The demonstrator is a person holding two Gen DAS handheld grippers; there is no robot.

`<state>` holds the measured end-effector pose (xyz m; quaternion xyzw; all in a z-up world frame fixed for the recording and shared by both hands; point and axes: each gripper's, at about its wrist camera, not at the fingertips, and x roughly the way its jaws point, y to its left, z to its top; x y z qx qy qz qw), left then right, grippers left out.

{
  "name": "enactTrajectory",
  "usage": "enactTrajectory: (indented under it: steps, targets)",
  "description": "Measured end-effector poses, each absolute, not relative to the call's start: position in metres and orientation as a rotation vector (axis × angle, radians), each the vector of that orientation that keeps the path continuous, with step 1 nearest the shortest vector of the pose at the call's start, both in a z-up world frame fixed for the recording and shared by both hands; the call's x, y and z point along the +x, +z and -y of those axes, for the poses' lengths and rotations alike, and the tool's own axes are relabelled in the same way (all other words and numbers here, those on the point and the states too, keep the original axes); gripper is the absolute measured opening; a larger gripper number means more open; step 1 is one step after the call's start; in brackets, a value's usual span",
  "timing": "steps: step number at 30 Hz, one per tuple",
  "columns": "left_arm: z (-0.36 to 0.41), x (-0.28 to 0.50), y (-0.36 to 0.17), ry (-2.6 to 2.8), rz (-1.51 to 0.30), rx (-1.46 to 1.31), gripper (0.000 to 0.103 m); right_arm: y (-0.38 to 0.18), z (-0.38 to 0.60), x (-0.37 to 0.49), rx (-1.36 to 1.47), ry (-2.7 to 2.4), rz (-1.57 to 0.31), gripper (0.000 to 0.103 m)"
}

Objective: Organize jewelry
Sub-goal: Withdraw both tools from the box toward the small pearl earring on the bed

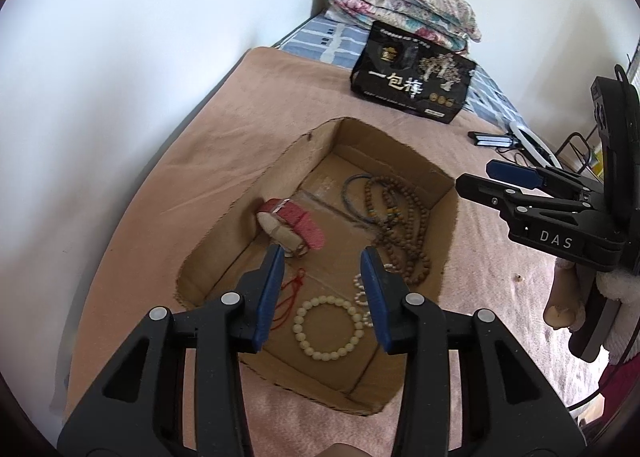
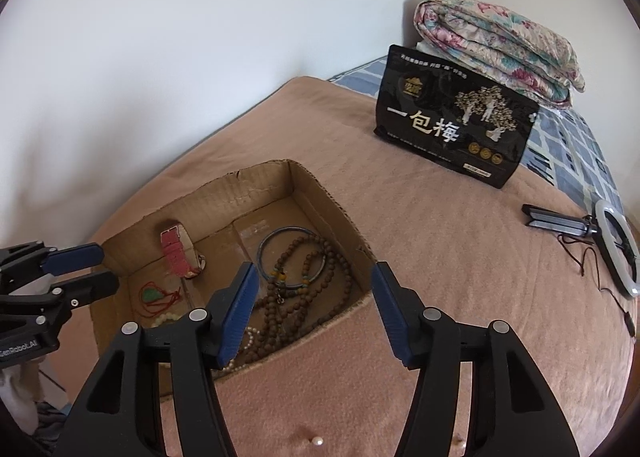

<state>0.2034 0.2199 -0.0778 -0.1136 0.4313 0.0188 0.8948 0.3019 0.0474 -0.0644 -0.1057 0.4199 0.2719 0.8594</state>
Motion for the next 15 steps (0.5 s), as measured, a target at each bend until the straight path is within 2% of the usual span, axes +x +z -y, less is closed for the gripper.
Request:
enactTrajectory:
  steps: [5,15]
  targets:
    - [-0.200,0.202,-0.071,0.000,-0.878,-0.213,0.040,-0.055,-0.027,0.296,-0.196,0.551,-0.874,0.070]
    - [-0.156,0.200,-0.064,-0.099,-0.853,-0.166,0.040,-0.046,0.030,0.289,-0.129,0.466,-0.880,0.072]
